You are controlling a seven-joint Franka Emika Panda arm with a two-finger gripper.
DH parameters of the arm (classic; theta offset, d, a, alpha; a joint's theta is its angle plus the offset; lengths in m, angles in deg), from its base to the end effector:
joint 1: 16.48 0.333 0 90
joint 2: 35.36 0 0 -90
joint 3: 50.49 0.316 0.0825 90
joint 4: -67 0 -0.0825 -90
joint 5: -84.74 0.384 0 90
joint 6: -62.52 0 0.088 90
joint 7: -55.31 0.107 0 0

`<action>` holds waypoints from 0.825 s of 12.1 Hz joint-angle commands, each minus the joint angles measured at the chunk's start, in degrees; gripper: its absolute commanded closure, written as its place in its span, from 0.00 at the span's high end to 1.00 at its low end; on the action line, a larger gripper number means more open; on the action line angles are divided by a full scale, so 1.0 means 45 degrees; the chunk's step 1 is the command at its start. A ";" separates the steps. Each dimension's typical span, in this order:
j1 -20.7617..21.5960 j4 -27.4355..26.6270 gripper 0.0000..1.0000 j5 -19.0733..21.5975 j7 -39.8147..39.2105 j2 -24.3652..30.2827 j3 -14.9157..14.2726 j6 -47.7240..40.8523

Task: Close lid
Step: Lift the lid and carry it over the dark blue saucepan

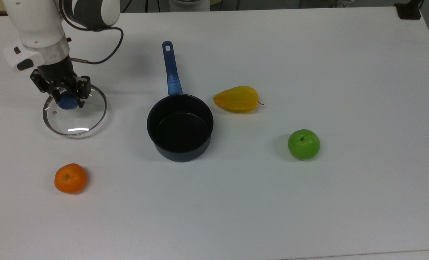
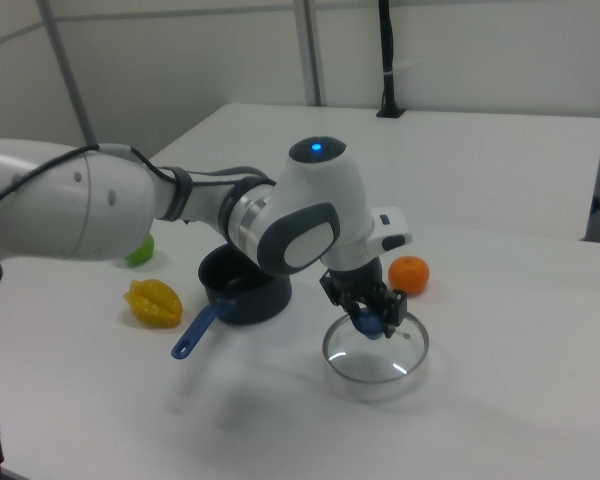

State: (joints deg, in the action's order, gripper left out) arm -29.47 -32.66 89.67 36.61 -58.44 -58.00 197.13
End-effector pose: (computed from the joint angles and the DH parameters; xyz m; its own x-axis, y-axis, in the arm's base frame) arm 0.6361 -0.2271 0.3685 0.9767 -0.0632 0.2051 -0.0743 -0.9961 0.0470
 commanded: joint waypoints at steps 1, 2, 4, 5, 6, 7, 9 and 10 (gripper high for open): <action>0.0094 0.0015 0.38 0.0230 -0.0024 0.1065 -0.0167 -0.1239; 0.0132 0.0519 0.38 0.0231 0.0131 0.1066 -0.0167 -0.1976; 0.0560 0.1381 0.38 0.0231 0.0969 0.1066 -0.0167 -0.2783; 0.0949 0.1557 0.38 0.0231 0.1379 0.1047 -0.0167 -0.2784; 0.1359 0.1656 0.38 0.0212 0.1615 0.1047 -0.0167 -0.2804; 0.1769 0.1773 0.38 0.0192 0.1791 0.1086 -0.0167 -0.2939; 0.2589 0.2317 0.39 0.0172 0.2084 0.1086 -0.0206 -0.3873; 0.2961 0.2456 0.39 0.0134 0.2318 0.1086 -0.0225 -0.4207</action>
State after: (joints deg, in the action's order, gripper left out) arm -19.95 -24.47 89.85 44.84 -54.08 -57.94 183.18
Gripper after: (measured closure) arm 0.396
